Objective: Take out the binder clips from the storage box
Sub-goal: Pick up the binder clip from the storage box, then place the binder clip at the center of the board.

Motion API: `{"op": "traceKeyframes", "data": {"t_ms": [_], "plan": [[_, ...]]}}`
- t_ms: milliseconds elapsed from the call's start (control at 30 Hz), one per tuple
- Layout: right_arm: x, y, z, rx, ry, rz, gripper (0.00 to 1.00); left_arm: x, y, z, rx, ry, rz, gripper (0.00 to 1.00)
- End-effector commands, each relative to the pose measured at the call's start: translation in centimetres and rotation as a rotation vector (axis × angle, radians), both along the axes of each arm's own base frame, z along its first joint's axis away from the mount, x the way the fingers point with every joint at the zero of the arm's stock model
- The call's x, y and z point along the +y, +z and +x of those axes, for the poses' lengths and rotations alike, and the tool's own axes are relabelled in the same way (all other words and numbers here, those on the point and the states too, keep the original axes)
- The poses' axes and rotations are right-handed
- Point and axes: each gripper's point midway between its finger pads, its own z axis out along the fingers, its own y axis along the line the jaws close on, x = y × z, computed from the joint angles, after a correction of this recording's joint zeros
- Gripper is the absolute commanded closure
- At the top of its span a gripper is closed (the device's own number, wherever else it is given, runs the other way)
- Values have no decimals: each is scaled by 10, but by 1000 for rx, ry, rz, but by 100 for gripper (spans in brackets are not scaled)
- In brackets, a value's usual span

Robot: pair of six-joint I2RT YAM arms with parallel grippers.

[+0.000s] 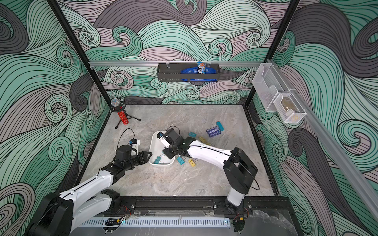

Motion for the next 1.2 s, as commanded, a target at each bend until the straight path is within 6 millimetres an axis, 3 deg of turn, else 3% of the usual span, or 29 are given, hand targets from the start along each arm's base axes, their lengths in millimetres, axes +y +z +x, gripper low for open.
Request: {"op": "traceKeyframes", "data": {"t_ms": [0, 133, 333, 600, 767, 900, 1167], "plan": [[-18, 23, 11, -52, -64, 23, 100, 0, 7, 1, -21, -3, 12, 57], [-46, 42, 22, -95, -143, 45, 100, 0, 10, 2, -34, -2, 12, 57], [-106, 59, 40, -142, -308, 59, 100, 0, 13, 3, -42, -3, 7, 57], [-194, 47, 58, -144, -560, 12, 100, -1, 15, 2, -47, -9, 3, 57], [-238, 36, 58, -123, -690, 1, 100, -2, 17, 2, -53, -13, -3, 57], [-258, 24, 53, -101, -752, -8, 100, -3, 17, 2, -56, -19, -8, 57], [-272, 11, 45, -115, -754, -86, 100, -5, 17, 1, -59, -30, -19, 57]]}}
